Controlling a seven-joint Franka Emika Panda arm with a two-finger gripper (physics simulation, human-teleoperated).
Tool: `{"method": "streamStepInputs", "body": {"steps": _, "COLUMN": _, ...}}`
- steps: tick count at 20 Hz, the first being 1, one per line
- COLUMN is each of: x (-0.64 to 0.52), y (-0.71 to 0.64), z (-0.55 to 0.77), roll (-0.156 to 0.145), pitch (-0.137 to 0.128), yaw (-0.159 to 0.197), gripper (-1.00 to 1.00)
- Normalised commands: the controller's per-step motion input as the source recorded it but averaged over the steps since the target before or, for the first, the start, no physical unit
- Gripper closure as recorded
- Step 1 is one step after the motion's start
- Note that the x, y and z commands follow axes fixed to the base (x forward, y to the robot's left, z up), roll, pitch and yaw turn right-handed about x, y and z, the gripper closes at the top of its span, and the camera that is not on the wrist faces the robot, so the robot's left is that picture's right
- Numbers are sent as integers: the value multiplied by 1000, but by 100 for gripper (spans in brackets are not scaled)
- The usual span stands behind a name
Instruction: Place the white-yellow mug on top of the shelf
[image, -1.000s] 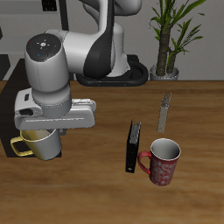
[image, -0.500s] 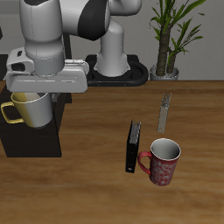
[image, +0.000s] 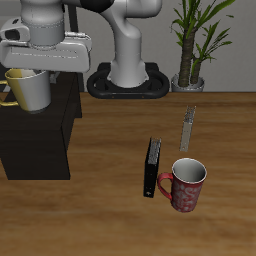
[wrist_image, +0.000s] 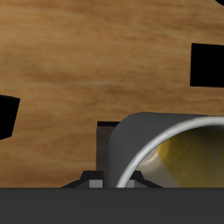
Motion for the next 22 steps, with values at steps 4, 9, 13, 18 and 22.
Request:
{"method": "streamStepInputs", "body": {"steps": 4, "x": -480, "y": -119, "z": 204, "roll": -7, "pitch": -19, "yaw": -6, "gripper": 100}}
{"method": "streamStepInputs", "body": {"steps": 9, "x": -458, "y": -116, "z": 46, "roll": 0, "pitch": -15, "yaw": -9, "gripper": 100}}
{"method": "streamStepInputs", "body": {"steps": 13, "x": -436, "y": -162, "z": -13, "roll": 15, "pitch": -17, "yaw": -36, "gripper": 100}}
{"method": "streamStepInputs", "body": {"steps": 18, "x": -310, "y": -360, "z": -25, "roll": -19, "pitch": -12, "yaw": -29, "gripper": 100}}
{"method": "streamStepInputs", "body": {"steps": 22, "x": -26, "y": -77, "z": -76, "roll": -21, "pitch": 10, "yaw": -15, "gripper": 100}}
